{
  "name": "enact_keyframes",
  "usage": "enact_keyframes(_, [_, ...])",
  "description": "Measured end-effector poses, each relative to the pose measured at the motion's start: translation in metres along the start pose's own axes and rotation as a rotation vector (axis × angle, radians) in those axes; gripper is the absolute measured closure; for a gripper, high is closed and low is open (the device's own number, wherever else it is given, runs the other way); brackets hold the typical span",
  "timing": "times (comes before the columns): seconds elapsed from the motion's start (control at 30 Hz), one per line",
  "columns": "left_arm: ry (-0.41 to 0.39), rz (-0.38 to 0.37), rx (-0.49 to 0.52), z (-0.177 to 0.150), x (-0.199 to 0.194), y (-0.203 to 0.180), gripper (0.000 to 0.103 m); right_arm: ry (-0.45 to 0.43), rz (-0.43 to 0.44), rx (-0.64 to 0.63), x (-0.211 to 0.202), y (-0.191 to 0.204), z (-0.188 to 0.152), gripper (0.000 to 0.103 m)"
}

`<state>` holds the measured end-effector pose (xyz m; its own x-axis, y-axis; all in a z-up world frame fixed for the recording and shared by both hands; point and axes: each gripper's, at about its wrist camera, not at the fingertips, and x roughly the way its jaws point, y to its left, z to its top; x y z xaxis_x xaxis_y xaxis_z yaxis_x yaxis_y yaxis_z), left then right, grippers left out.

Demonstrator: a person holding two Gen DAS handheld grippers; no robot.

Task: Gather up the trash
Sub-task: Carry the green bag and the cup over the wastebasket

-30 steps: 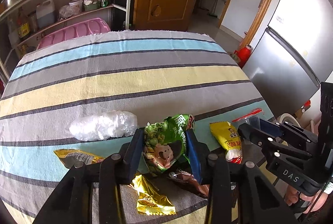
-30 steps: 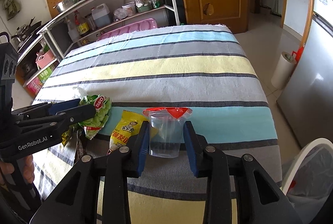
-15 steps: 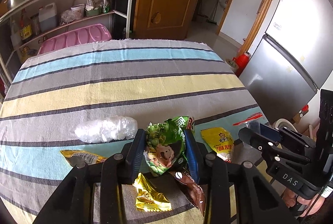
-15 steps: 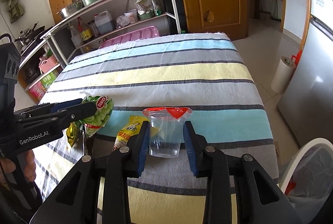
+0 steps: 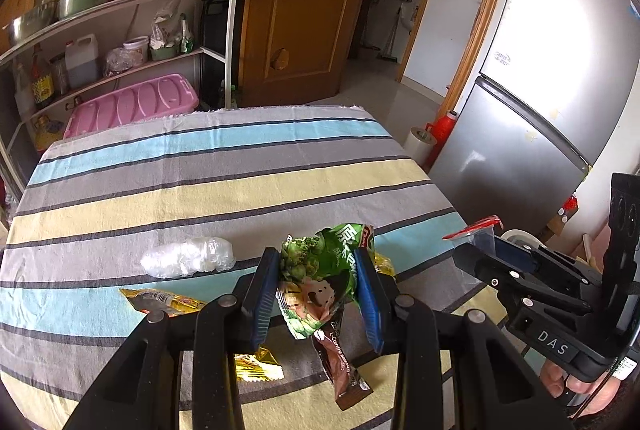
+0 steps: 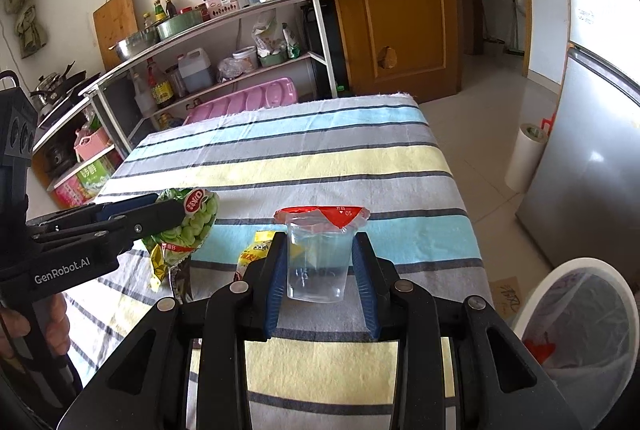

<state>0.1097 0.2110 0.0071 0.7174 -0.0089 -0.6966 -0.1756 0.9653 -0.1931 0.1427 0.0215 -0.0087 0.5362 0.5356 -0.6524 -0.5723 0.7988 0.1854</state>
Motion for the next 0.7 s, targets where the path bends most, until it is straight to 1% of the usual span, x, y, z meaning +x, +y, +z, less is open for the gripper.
enact_keyframes(0.17, [-0.027, -0.014, 0.029, -0.001, -0.012, -0.018, 0.065, -0.036, -0.023, 0.022, -0.023, -0.008, -0.003, 0.069])
enact_keyframes(0.27, [-0.032, -0.031, 0.054, -0.003, -0.016, -0.031, 0.065, -0.057, -0.053, 0.023, -0.037, -0.012, -0.007, 0.069])
enact_keyframes(0.47, [-0.042, -0.058, 0.113, -0.008, -0.021, -0.063, 0.065, -0.088, -0.082, 0.065, -0.062, -0.029, -0.014, 0.069])
enact_keyframes(0.7, [-0.02, -0.128, 0.18, -0.018, -0.011, -0.111, 0.065, -0.112, -0.156, 0.112, -0.09, -0.057, -0.032, 0.069])
